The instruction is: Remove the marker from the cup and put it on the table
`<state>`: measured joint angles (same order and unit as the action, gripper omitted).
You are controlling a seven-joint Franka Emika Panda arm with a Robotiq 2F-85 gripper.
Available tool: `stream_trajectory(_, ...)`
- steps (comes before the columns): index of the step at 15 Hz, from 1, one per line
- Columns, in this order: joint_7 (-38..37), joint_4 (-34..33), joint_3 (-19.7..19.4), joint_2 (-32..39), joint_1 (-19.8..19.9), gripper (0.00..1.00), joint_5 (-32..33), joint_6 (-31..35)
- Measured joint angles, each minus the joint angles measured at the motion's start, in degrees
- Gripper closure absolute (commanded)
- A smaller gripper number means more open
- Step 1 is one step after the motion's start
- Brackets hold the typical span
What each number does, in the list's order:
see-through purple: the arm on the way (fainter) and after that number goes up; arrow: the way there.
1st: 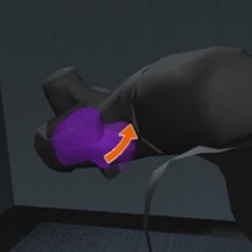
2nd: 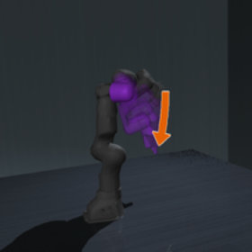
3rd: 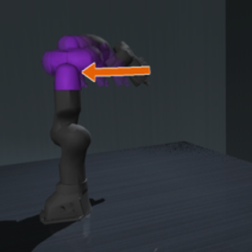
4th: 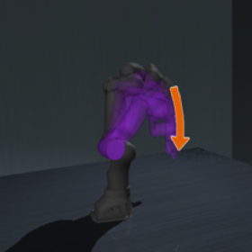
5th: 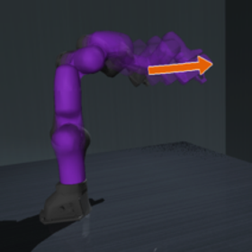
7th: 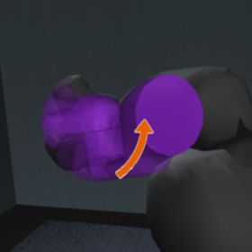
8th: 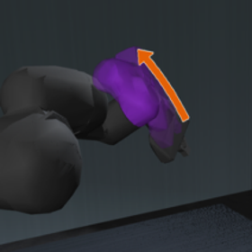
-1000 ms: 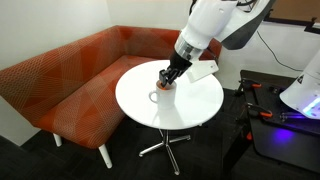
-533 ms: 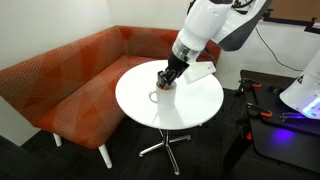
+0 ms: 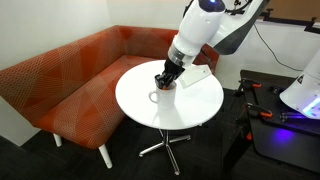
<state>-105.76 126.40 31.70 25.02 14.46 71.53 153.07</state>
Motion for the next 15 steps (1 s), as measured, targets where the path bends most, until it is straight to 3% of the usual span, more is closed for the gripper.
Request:
stream_trajectory(7,0.0,-1.5,-0.3,1.3,-1.1,0.62,2.8,-1.3)
stream_trajectory(9,0.0,-1.7,-0.3,1.4,-1.2,0.72,3.5,-1.4)
stream_trajectory(10,0.0,-1.7,-0.3,1.5,-1.3,0.83,3.7,-1.5)
stream_trajectory(12,0.0,-1.9,-0.3,1.6,-1.4,0.88,3.9,-1.5)
stream_trajectory(13,0.0,-2.0,-0.3,1.7,-1.5,0.98,3.9,-1.5)
stream_trajectory(15,0.0,-2.0,-0.3,1.7,-1.5,0.95,4.0,-1.6)
